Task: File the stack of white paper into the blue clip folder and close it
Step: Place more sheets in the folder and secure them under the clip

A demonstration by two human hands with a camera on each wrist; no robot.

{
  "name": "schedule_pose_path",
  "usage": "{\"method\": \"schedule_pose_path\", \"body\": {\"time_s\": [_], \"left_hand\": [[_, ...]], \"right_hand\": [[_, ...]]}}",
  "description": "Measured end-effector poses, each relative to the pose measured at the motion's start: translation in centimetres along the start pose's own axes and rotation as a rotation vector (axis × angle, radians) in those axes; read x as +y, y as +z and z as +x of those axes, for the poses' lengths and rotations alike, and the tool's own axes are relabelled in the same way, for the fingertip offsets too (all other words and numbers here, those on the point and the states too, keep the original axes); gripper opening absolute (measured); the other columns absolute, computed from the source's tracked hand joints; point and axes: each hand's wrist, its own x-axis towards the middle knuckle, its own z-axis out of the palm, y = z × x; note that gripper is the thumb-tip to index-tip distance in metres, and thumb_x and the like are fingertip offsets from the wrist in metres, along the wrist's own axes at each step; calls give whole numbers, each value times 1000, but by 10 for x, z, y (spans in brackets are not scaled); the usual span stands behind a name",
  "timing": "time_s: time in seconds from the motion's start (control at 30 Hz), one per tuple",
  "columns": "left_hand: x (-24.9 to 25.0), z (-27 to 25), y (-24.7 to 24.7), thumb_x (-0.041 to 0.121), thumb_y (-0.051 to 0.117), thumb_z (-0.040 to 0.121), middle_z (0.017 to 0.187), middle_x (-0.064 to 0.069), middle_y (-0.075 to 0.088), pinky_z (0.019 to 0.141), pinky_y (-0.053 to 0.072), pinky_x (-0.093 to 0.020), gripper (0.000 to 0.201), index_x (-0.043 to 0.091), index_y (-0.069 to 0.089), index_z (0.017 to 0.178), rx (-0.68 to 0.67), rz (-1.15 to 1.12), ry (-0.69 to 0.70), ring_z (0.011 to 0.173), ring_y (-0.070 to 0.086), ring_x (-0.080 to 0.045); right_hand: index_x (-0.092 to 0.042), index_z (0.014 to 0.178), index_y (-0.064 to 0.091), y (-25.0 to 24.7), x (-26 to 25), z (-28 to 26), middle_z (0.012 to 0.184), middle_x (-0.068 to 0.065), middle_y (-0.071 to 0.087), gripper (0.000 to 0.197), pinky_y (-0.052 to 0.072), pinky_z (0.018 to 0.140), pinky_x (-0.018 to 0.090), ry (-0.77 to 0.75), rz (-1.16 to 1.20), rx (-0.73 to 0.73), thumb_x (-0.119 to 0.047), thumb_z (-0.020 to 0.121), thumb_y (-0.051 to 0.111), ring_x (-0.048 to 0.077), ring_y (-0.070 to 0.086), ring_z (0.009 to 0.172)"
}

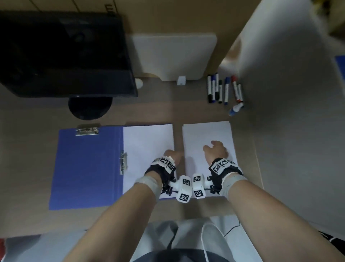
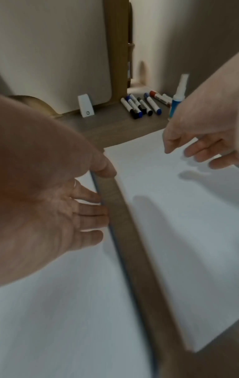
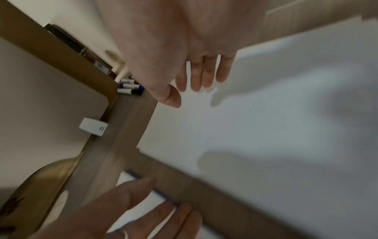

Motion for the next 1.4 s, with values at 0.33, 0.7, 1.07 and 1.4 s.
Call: {"method": "schedule_pose_path", "body": {"time_s": [0.33, 0.7, 1.07, 1.4], "left_hand": [[20, 11, 67, 30, 67, 68, 111, -18, 61, 85, 48, -44, 63, -1, 54, 121, 39, -176, -162, 106, 60, -38], [12, -3, 78, 6, 58, 85, 133, -21, 57, 100, 48, -41, 54, -3, 44, 136, 338, 37, 7, 120, 57, -36], [3, -84, -60, -1, 58, 81, 129, -23, 58, 98, 48, -40, 49, -5, 50, 129, 588, -451, 147, 119, 56, -38], [-56, -155, -221, 1, 56, 84, 128, -24, 60, 98, 47, -38, 40, -6, 54, 124, 865, -655, 207, 121, 57, -37]], "right_hand": [[-6, 121, 54, -75, 71, 43, 114, 12, 65, 66, 51, 71, 32, 135, -191, -129, -38, 67, 72, 29, 61, 81], [-6, 102, 64, -87, 43, 31, 80, 6, 64, 46, 48, 62, 28, 109, -189, -282, -41, 71, 62, 24, 61, 66], [0, 111, 49, -25, -74, -53, 95, 10, 53, 34, 40, 73, 31, -227, 200, -443, -4, 81, 64, 25, 51, 87], [-13, 69, 60, 91, -167, -176, 72, 2, 56, 13, 42, 65, 28, -408, 267, -618, -10, 79, 67, 21, 51, 74]]}}
